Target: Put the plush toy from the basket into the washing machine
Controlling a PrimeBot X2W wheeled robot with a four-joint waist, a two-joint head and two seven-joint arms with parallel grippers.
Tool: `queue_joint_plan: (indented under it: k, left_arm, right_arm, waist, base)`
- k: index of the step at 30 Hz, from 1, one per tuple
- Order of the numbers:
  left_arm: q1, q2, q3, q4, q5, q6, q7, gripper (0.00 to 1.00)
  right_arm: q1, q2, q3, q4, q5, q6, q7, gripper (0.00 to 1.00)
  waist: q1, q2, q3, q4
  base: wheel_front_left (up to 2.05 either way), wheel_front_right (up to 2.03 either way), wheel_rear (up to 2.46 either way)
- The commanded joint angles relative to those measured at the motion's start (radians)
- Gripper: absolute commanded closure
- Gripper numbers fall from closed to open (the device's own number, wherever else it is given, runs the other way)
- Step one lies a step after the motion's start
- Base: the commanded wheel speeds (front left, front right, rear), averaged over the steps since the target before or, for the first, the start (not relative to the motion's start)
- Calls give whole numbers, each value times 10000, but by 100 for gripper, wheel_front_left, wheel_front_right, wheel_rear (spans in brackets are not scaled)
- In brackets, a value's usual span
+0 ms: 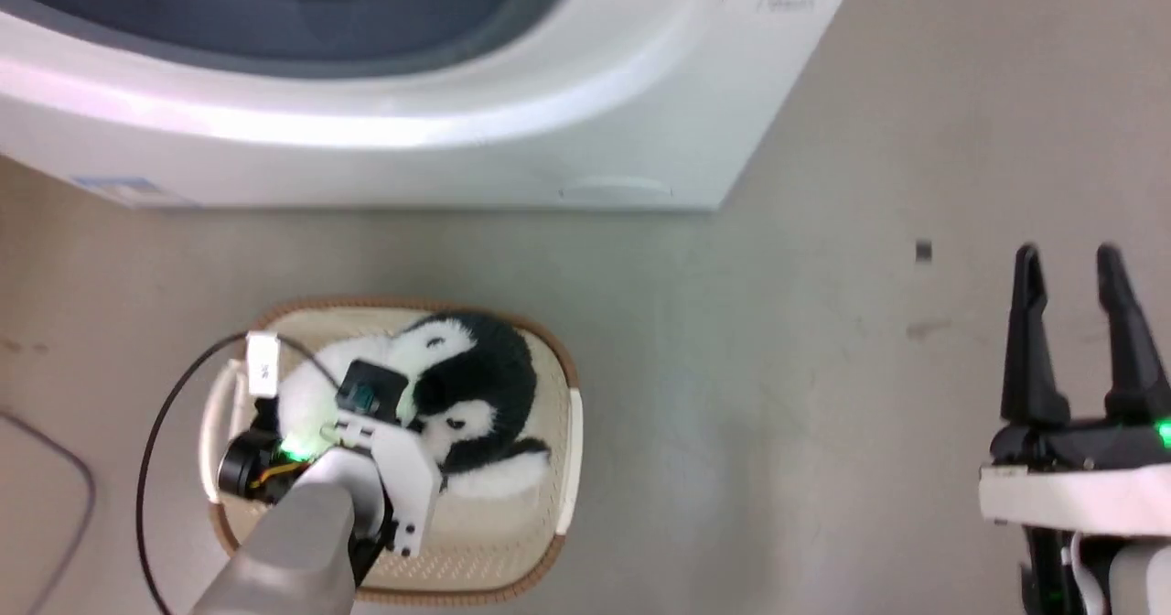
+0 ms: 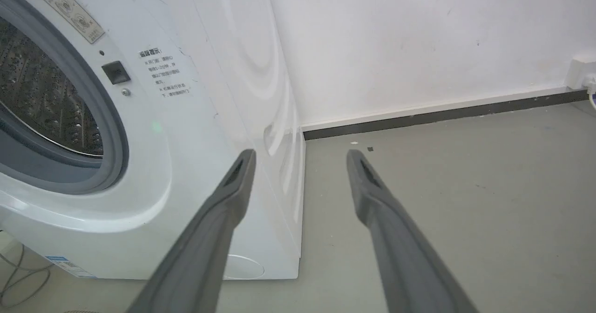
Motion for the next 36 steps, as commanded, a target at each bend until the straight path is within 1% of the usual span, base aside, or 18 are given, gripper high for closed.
queue_joint_plan:
  k: [1,7,12,16,20,25,29,33,36]
  left_arm:
    - [132,47,63,-24,-88,-10,-198,100]
    - [648,79,216,-175,-345,-3,-886,100]
    - [897,163,337,-672,-448,140,-1138,100]
    - [1091,320,484,-1343,-487,369,-1192,100]
    - [1354,599,745,-2570,-441,742,-1199,100]
    - [1741,937,1157,-4211,-352,1217,-1201,100]
    - [1867,1148,1581,-5291,-354,1559,-1202,100]
    - [1698,1274,2006,-6061,-372,1828,-1202,100]
    - [1326,1362,2259,-6321,-370,1916,-1202,100]
  right_arm:
    - [171,-4,22,48,-28,6,-42,0]
    - [751,-4,148,175,-15,6,-42,0]
    - [1170,-4,257,263,11,6,-42,0]
    - [1464,-4,350,317,39,6,-42,0]
    - [1667,-4,430,325,82,6,-42,0]
    - [1770,-4,466,295,128,6,-42,0]
    - [1720,-4,503,254,150,6,-42,0]
    - [1539,-4,528,189,183,6,-42,0]
    - [1301,-4,525,138,216,6,-42,0]
  waist:
    - [1,0,-720,164]
    - [1,0,-1661,331]
    - [1,0,-2335,456]
    - [1,0,-2808,509]
    - [1,0,-3123,503]
    - [1,0,-3262,421]
    - [1,0,-3152,239]
    - [1,0,-2808,-20]
    - [1,0,-2407,-252]
  base:
    - [0,0,0]
    - [0,0,0]
    - [0,0,0]
    - [0,0,0]
    - [0,0,0]
    - [0,0,0]
    - [0,0,0]
    - [0,0,0]
    - [0,0,0]
